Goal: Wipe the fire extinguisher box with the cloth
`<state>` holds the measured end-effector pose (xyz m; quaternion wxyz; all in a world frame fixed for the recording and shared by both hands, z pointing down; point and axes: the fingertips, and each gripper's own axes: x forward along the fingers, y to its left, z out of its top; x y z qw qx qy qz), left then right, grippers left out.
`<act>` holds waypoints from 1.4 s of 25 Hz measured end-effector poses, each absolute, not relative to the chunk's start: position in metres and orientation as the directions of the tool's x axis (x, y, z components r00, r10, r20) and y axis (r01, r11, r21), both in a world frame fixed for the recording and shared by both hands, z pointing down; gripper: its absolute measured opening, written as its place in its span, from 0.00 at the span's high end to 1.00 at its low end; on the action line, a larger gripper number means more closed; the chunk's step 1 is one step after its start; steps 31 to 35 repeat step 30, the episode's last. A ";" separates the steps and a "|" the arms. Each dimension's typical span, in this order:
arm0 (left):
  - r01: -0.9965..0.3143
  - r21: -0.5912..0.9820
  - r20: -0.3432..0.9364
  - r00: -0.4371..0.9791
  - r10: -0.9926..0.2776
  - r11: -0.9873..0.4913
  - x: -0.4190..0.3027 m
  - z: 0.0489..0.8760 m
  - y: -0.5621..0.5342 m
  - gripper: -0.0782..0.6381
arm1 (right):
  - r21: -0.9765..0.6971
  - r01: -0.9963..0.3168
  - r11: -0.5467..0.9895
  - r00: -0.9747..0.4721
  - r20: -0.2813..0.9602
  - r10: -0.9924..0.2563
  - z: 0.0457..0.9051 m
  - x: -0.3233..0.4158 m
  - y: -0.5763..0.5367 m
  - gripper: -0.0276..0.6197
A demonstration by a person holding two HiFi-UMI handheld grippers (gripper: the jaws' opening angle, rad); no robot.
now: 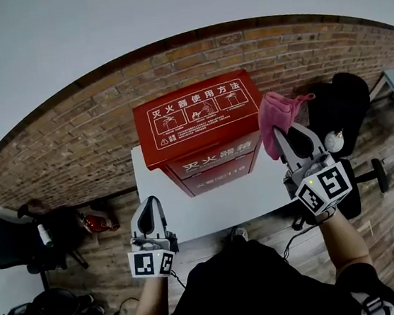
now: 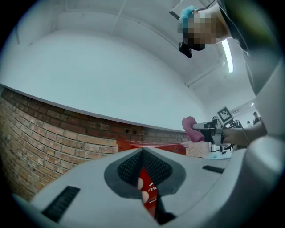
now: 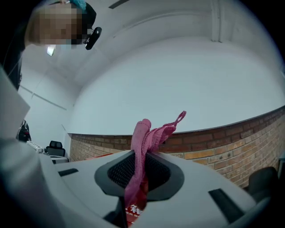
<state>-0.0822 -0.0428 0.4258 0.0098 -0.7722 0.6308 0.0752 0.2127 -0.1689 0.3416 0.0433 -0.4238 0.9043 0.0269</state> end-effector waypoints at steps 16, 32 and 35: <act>-0.952 0.097 -0.126 0.279 -0.952 -0.292 -0.124 0.430 0.078 0.84 | 0.055 -0.822 0.567 -0.569 -0.095 -0.817 0.371 0.142 -0.015 0.85; -0.936 0.096 -0.155 0.321 -0.934 -0.338 -0.126 0.430 0.153 0.84 | 0.050 -0.844 0.535 -0.537 -0.070 -0.841 0.385 0.128 0.072 0.85; -0.936 0.096 -0.155 0.321 -0.934 -0.338 -0.126 0.430 0.153 0.84 | 0.050 -0.844 0.535 -0.537 -0.070 -0.841 0.385 0.128 0.072 0.85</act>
